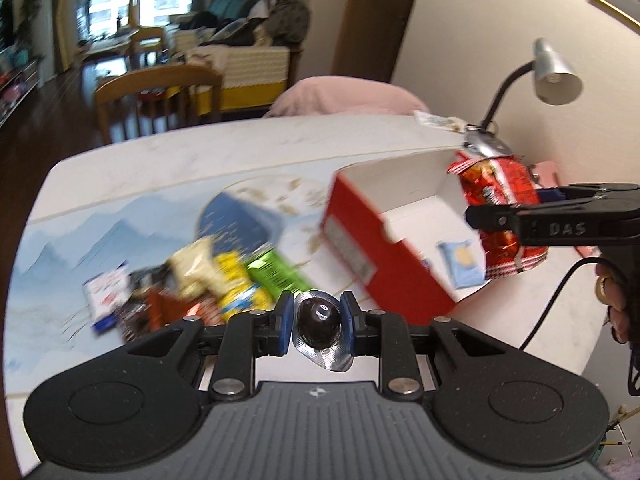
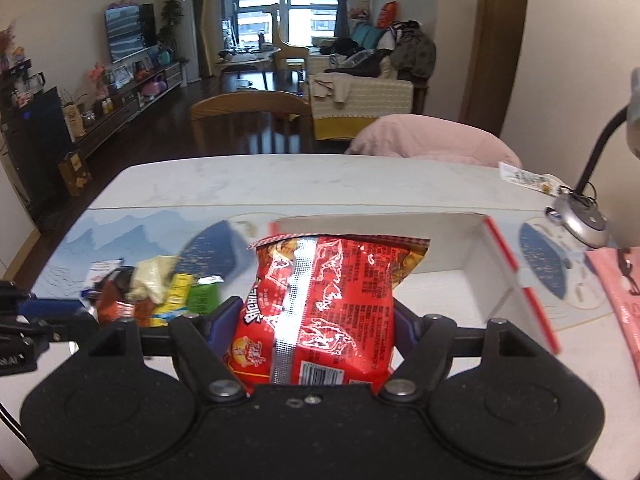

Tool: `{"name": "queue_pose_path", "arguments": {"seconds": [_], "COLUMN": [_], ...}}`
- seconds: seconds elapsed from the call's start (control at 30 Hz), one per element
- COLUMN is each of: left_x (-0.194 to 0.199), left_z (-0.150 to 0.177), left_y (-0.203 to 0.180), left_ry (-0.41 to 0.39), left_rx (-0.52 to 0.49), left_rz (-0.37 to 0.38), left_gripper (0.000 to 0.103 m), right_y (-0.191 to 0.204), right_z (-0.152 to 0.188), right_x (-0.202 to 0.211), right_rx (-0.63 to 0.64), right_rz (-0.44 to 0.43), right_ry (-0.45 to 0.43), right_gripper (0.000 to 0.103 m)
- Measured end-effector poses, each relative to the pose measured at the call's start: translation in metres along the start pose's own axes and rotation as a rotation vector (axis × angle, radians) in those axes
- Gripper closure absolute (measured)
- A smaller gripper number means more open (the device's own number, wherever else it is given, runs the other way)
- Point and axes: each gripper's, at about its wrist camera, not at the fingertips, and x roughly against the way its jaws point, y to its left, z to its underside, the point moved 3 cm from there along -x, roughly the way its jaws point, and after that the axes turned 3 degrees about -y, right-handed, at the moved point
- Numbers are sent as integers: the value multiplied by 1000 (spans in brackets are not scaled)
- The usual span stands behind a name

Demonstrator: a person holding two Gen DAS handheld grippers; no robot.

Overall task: Organize snacks
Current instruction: 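Carry both snacks into the red box and open both grippers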

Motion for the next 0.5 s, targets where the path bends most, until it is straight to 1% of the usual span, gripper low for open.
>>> {"name": "queue_pose_path", "arguments": {"seconds": [0.2,0.3,0.5], "left_x": [-26,-39,-71], "left_z": [-23,-31,-40], "left_y": [-46,-68,-109], "left_ry": [15,27,67], "left_rx": [-39,-49,-68], "left_rz": [52,75,107], "left_gripper": [79,79,79], "right_y": [-49,-76,-117], "right_z": [2,3,8], "right_x": [-2,-6,-17], "right_rx": [2,5,38], "right_rz": [14,13,-1], "right_ry": [19,35,79], "right_gripper": [28,28,28]}}
